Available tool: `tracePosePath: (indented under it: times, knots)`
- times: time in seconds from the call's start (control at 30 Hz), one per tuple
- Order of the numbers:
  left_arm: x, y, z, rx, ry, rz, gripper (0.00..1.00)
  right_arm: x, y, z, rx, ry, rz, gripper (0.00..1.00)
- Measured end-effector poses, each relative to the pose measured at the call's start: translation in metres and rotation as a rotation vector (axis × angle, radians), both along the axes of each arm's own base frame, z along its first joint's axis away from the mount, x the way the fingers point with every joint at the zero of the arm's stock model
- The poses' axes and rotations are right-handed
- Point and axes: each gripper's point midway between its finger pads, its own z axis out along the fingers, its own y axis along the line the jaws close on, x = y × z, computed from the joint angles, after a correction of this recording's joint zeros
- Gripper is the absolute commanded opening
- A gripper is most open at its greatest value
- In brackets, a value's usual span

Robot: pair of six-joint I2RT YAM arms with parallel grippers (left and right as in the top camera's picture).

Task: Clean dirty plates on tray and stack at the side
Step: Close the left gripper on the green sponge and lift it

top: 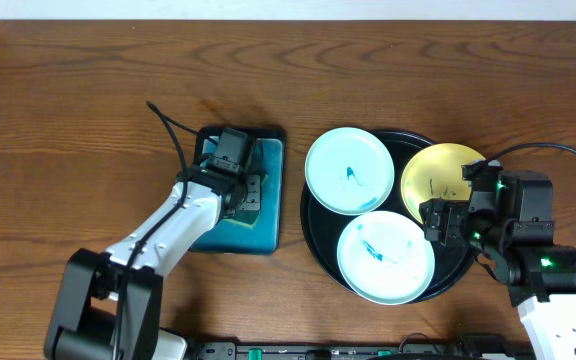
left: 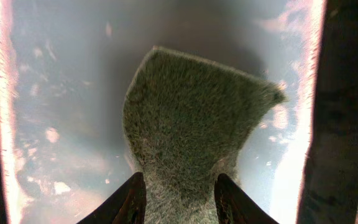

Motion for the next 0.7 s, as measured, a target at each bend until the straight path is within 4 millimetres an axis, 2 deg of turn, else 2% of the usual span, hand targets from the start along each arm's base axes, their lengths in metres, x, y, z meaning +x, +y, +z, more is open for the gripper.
tracePosePath:
  times: [0.33,0.4,0.5,0.7]
  knots:
    - [0.001,-0.006,-0.021,-0.022,0.042,0.018,0.36,0.000,0.000,0.000,0.000,0.000,0.000,0.89]
    - [0.002,-0.006,-0.025,-0.020,0.048,0.022,0.27,0.000,0.000,0.000,0.000,0.000,0.000,0.89]
    - [0.004,-0.007,-0.026,-0.022,0.051,0.026,0.08,0.000,0.000,0.000,0.000,0.000,0.000,0.89]
    - [0.011,-0.009,-0.025,-0.030,0.034,0.031,0.08,0.000,0.000,0.000,0.000,0.000,0.000,0.89]
